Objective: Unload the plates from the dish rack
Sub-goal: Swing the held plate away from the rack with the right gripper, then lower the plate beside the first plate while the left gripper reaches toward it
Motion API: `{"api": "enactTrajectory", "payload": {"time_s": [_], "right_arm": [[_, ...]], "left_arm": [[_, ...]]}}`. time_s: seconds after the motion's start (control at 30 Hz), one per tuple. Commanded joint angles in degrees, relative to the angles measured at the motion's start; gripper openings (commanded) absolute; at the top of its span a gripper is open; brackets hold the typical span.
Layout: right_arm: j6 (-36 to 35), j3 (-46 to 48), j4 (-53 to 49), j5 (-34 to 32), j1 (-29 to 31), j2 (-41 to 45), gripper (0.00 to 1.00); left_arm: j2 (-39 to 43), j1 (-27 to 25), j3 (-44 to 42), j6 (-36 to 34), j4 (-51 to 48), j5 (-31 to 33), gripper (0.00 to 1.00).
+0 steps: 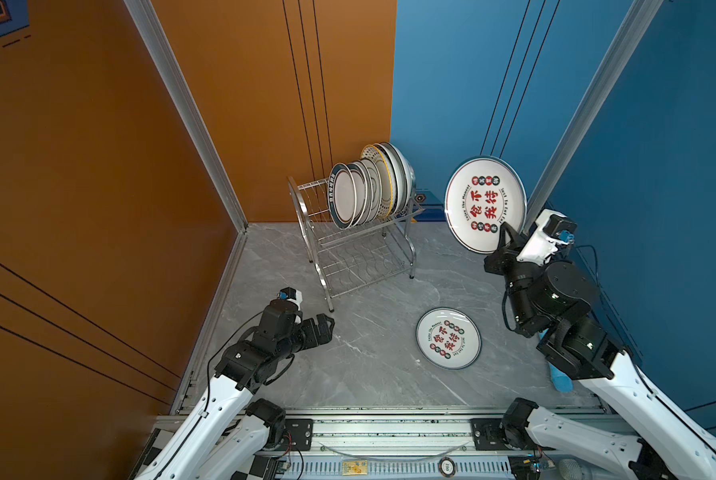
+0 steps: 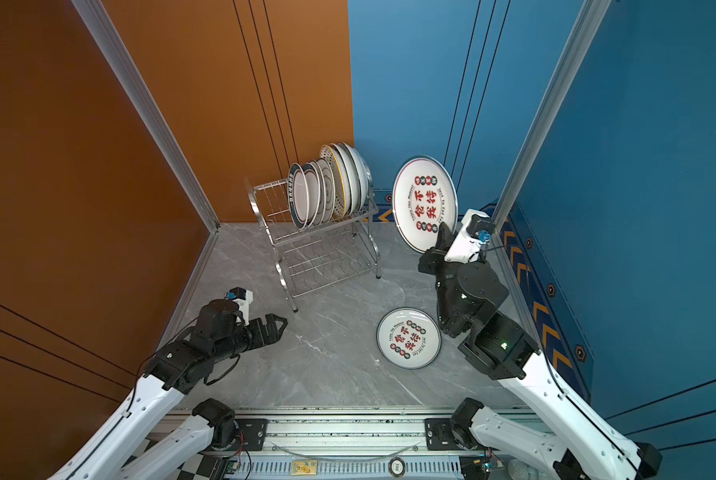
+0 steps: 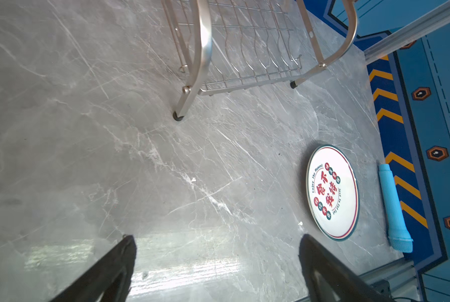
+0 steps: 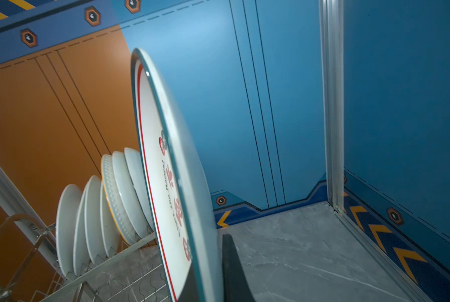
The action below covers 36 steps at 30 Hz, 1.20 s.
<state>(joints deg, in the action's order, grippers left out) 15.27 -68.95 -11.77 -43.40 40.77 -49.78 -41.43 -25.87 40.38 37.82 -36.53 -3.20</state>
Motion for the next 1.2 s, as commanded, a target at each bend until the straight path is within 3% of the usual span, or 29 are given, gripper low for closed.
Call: {"api": "enactTrajectory", "payload": {"time_s": [0.0, 0.17, 0.37, 0.5, 0.8, 1.17], "right_arm": [[15.88, 3.01, -16.92, 14.08, -8.14, 2.92, 0.00], [22.45, 12.37, -19.21, 35.67, -19.08, 5.63, 0.00], [24.26, 20.27, -15.76, 51.66, -25.68, 6.84, 0.00], [27.77, 25.56, -8.34, 62.24, -28.66, 4.62, 0.00], [34.21, 31.88, 6.75, 74.72, -29.85, -4.73, 0.00], [38.60, 38.18, 20.27, 80.29, -29.24, -11.70, 0.00]], "left_arm": [[-1.94, -4.84, -0.92, 1.86, 3.22, 3.47, 0.98], [-6.45, -11.80, -1.61, 3.64, 8.60, 6.18, 1.00], [-10.68, -16.32, -2.06, 4.35, 13.47, 6.47, 0.99], [-14.33, -16.83, -1.86, 5.21, 18.32, 2.23, 0.95], [-22.74, -17.55, -1.41, 8.10, 32.91, -6.41, 0.93], [-30.72, -16.87, 1.65, 9.02, 38.97, -10.22, 0.87]]}}
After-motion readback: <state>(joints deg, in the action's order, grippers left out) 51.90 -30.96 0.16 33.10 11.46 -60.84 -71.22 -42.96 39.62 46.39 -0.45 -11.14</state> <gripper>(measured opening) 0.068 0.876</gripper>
